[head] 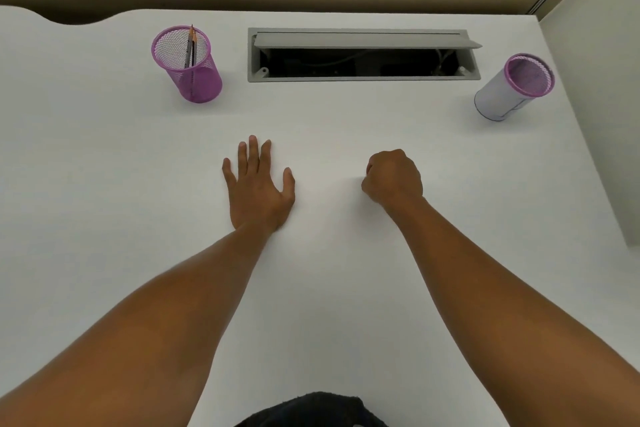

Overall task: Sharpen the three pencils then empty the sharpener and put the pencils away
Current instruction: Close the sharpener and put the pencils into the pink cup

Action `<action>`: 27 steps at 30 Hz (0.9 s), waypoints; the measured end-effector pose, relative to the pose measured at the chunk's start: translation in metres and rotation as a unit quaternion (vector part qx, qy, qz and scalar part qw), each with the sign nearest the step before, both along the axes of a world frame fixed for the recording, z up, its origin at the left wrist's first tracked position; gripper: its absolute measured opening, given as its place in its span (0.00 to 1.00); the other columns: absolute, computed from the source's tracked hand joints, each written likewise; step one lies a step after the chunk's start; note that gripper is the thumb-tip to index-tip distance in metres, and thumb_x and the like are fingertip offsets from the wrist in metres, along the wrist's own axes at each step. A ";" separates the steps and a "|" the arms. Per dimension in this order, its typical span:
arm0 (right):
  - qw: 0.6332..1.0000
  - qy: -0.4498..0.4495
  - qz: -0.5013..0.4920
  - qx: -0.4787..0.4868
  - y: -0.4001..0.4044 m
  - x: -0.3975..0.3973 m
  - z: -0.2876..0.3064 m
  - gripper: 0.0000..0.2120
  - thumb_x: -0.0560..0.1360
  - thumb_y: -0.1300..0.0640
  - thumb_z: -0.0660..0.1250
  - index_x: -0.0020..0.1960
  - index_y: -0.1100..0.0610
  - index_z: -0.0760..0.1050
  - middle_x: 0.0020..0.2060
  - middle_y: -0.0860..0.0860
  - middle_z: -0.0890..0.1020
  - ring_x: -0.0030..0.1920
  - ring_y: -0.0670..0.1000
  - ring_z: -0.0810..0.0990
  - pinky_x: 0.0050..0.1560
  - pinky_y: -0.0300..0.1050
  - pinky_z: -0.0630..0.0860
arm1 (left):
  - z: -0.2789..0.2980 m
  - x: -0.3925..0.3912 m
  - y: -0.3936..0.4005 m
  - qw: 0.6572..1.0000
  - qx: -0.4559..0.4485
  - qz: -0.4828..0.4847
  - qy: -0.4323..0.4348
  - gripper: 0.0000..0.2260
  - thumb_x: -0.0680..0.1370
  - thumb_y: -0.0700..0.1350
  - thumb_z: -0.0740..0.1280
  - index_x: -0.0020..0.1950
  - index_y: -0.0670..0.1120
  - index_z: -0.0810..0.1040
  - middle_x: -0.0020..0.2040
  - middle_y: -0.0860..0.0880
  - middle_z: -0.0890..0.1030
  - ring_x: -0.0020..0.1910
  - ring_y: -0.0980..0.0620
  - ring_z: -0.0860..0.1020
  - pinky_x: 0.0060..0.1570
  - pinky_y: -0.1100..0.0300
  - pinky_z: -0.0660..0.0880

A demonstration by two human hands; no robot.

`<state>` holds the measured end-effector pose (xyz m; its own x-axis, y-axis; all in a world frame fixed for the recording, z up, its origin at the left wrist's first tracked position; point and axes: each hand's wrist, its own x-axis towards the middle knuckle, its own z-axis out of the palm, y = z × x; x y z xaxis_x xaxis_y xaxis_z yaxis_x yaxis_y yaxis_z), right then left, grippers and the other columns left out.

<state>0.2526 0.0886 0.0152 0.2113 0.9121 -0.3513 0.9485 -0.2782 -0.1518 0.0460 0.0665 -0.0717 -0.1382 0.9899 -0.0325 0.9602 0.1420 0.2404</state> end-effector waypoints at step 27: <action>0.995 0.036 0.088 0.019 -0.003 -0.031 -0.009 0.10 0.73 0.66 0.61 0.52 0.61 0.76 0.51 0.58 0.78 0.50 0.59 0.78 0.45 0.46 0.72 | -0.001 0.001 0.000 1.000 0.004 0.004 0.006 0.30 0.79 0.61 0.46 0.79 0.51 0.52 0.80 0.50 0.49 0.79 0.52 0.46 0.76 0.45 0.43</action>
<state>0.2213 0.0853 0.0058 0.0228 0.9459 -0.3238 0.9682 -0.1016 -0.2288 0.0465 0.0669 -0.0722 -0.1468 0.9889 -0.0237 0.9616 0.1483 0.2308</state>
